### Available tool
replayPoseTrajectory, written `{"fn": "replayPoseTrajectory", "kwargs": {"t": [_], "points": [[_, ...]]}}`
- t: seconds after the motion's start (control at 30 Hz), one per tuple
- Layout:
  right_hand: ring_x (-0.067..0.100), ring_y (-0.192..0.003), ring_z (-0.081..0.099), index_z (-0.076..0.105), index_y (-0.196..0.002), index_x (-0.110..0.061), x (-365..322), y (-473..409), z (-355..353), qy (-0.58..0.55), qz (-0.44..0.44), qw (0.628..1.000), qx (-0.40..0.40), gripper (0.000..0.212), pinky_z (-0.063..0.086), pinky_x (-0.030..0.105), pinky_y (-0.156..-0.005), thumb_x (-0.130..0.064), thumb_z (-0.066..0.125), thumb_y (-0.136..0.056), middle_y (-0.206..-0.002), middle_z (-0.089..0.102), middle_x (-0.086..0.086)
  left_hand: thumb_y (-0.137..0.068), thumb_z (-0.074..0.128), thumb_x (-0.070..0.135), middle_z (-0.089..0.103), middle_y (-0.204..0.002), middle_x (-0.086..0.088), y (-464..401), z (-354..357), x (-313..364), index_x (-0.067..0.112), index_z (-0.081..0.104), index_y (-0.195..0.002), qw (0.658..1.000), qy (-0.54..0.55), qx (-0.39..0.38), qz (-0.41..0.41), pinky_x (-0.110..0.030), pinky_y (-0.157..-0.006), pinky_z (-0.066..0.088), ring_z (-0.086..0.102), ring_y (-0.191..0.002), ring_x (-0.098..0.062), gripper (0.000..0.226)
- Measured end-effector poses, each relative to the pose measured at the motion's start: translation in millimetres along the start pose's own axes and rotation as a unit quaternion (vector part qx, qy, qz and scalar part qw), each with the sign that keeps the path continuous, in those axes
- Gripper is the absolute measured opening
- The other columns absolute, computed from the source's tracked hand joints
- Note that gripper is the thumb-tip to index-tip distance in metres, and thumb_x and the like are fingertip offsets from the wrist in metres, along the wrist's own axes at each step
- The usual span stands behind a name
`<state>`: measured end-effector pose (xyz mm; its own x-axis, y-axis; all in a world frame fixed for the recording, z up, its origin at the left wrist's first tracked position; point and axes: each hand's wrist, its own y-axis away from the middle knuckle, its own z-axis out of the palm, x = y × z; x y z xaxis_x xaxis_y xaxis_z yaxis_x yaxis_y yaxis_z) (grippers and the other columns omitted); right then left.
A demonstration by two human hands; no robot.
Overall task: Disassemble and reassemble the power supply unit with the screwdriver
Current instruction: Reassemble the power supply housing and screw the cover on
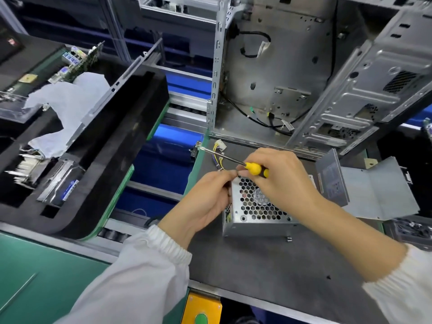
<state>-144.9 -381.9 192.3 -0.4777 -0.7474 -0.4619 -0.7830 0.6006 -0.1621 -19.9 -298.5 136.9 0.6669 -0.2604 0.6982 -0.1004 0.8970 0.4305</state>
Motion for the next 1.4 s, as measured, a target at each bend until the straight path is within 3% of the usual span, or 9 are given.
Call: {"fn": "replayPoseTrajectory", "kwargs": {"t": [0.17,0.37,0.5,0.63,0.8,0.9,1.07,1.27,1.4], "points": [[0.026,-0.074,0.062,0.071,-0.084,-0.015,-2,9,7,0.024,-0.038,0.998,0.043,0.011,0.05,0.041,-0.058,-0.006,0.075,-0.078,-0.087,0.065,-0.002,-0.103,0.038,0.006,0.053,-0.13,-0.036,-2,0,0,-0.019,0.048,-0.127,1.0,-0.006,0.005,0.008,-0.055,-0.112,0.036,0.049,-0.127,-0.044,0.036],[0.026,-0.055,0.056,0.071,-0.085,-0.007,-7,17,8,0.12,-0.12,0.984,0.051,0.023,0.04,0.029,-0.034,0.004,0.077,-0.066,-0.079,0.062,0.007,-0.102,0.037,0.01,0.063,-0.095,-0.017,2,-3,0,-0.005,0.061,-0.102,1.0,-0.001,-0.026,0.004,-0.042,-0.098,0.047,0.059,-0.095,-0.026,0.028],[0.023,-0.071,0.059,0.07,-0.106,-0.01,-3,27,6,0.114,-0.127,0.985,0.008,0.042,0.043,0.032,-0.036,0.0,0.079,-0.066,-0.093,0.063,0.007,-0.103,0.04,0.014,0.063,-0.115,-0.027,2,-5,-3,-0.012,0.058,-0.121,0.999,0.015,-0.033,0.007,-0.047,-0.106,0.045,0.06,-0.111,-0.034,0.036],[0.018,-0.072,0.053,0.065,-0.12,-0.023,0,32,1,0.09,-0.091,0.991,-0.045,0.046,0.047,0.037,-0.045,-0.011,0.071,-0.076,-0.105,0.054,-0.001,-0.102,0.041,0.017,0.065,-0.119,-0.027,5,-6,-6,0.001,0.072,-0.107,0.998,0.038,-0.048,0.005,-0.044,-0.101,0.05,0.063,-0.113,-0.033,0.035],[0.013,-0.08,0.055,0.07,-0.092,-0.046,1,19,-11,-0.111,0.033,0.991,-0.074,0.033,0.045,0.028,-0.065,-0.014,0.066,-0.085,-0.088,0.046,-0.009,-0.099,0.044,0.013,0.066,-0.107,-0.023,8,-5,-11,-0.001,0.069,-0.106,0.998,0.011,-0.028,0.051,-0.056,-0.106,0.039,0.058,-0.105,-0.035,0.029],[0.0,-0.067,0.053,0.076,-0.084,-0.032,2,1,-17,-0.2,0.112,0.968,-0.099,0.013,0.039,0.016,-0.06,-0.019,0.074,-0.08,-0.074,0.052,-0.01,-0.101,0.041,0.009,0.055,-0.128,-0.034,6,-4,-8,-0.016,0.054,-0.123,0.998,-0.021,-0.01,0.056,-0.06,-0.109,0.036,0.052,-0.118,-0.046,0.036],[-0.003,-0.051,0.05,0.077,-0.075,-0.023,2,-22,-23,-0.165,0.132,0.965,-0.156,0.006,0.038,0.011,-0.052,-0.023,0.082,-0.072,-0.053,0.061,-0.014,-0.099,0.045,0.005,0.056,-0.126,-0.03,7,-4,-2,-0.006,0.058,-0.1,0.999,-0.021,-0.001,0.031,-0.065,-0.107,0.035,0.053,-0.111,-0.042,0.017],[0.006,-0.055,0.053,0.073,-0.073,-0.022,3,-27,-23,-0.176,0.128,0.958,-0.189,0.01,0.044,0.016,-0.05,-0.019,0.082,-0.072,-0.071,0.068,0.003,-0.089,0.06,0.021,0.058,-0.116,-0.031,9,1,-1,-0.026,0.042,-0.122,0.999,-0.005,-0.002,0.037,-0.061,-0.107,0.038,0.054,-0.107,-0.039,0.06],[0.007,-0.045,0.053,0.069,-0.074,-0.021,3,-28,-21,-0.146,0.116,0.965,-0.183,0.013,0.045,0.019,-0.05,-0.022,0.082,-0.072,-0.068,0.066,0.0,-0.092,0.058,0.02,0.059,-0.118,-0.038,11,1,-1,-0.025,0.047,-0.117,0.999,-0.025,0.001,0.028,-0.056,-0.102,0.044,0.058,-0.105,-0.042,0.052]]}}
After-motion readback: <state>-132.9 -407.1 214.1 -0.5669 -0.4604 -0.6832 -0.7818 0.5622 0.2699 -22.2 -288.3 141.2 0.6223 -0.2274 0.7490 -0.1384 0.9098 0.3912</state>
